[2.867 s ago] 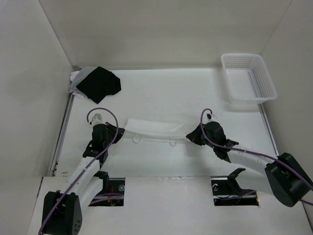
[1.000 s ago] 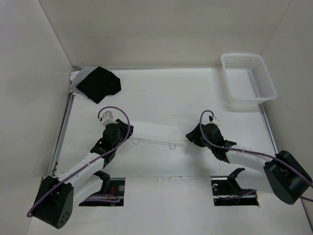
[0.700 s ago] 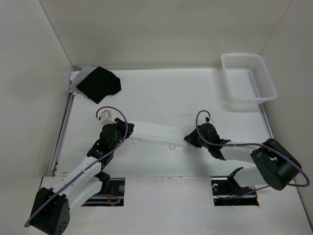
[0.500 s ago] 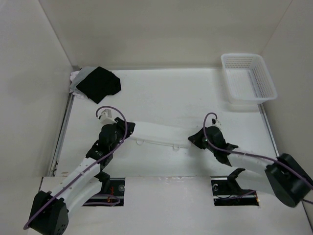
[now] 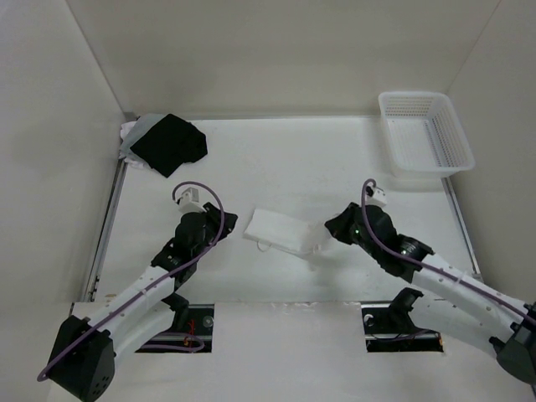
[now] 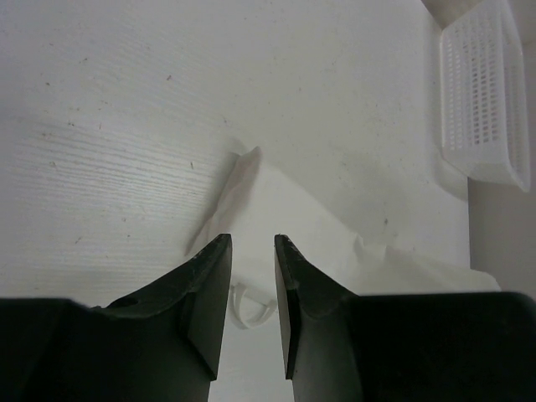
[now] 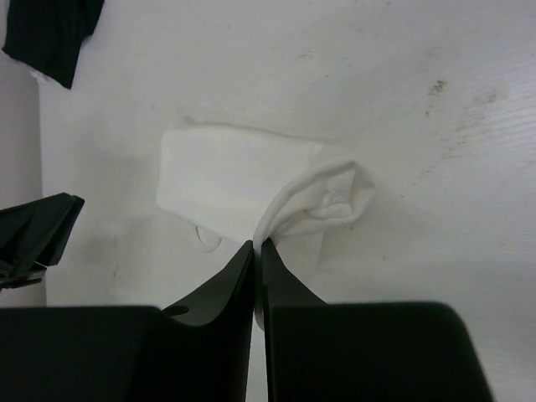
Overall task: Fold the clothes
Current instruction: Fold the tank top
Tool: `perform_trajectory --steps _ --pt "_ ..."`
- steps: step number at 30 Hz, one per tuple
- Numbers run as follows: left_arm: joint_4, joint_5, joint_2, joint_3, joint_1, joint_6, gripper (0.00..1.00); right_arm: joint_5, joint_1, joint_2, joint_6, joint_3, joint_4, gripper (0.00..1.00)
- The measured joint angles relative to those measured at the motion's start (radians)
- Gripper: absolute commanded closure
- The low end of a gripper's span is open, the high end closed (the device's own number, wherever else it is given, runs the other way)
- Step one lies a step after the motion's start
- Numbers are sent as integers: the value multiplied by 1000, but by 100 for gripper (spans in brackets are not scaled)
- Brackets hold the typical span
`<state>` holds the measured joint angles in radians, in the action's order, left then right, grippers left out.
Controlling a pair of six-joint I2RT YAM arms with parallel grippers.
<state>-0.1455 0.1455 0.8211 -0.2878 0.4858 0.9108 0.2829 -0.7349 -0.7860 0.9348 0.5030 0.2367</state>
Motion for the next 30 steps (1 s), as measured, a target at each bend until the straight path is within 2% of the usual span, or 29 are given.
perform_trajectory --steps 10,18,19,21,23,26,30 --pt "0 -3 -21 -6 5 7 73 32 -142 -439 -110 396 38 89" --pt "-1 -42 -51 -6 -29 7 73 18 -199 -781 -139 662 48 90" --pt "-1 -48 -58 -6 -38 7 73 14 -208 -827 -138 693 48 88" --pt "-1 -58 -73 -6 -55 7 73 6 -227 -907 -131 745 47 77" --pt "-1 -70 -89 -6 -74 7 73 0 -245 -985 -117 787 39 73" --pt "-1 -83 -106 -6 -98 7 73 -18 -262 -1041 -85 796 18 61" --pt "-2 -94 -103 -6 -101 8 73 -29 -266 -1000 -61 734 -76 59"
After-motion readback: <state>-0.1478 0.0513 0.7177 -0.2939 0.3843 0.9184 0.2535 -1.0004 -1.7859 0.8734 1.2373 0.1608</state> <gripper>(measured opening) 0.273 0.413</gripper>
